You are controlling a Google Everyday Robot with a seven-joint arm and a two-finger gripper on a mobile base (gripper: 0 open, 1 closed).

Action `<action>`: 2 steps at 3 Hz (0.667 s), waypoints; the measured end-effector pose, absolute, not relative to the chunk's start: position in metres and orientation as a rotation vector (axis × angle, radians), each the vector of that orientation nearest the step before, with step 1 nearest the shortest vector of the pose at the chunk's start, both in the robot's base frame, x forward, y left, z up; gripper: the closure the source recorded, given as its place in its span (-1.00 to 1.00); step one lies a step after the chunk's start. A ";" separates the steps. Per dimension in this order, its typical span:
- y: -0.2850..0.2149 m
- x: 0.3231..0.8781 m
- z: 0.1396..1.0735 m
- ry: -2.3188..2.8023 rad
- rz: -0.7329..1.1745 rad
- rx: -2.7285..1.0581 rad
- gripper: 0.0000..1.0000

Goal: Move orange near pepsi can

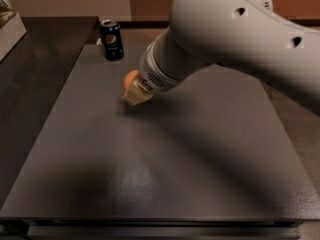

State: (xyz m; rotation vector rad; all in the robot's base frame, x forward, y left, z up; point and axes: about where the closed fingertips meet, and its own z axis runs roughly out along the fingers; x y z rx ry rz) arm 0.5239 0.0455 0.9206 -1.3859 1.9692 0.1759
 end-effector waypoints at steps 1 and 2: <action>0.041 0.537 0.918 2.024 0.143 -1.291 1.00; 0.033 0.568 0.917 2.052 0.123 -1.240 1.00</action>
Offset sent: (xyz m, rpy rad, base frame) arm 0.0920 -0.0261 -0.0038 0.0261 0.0018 -0.2025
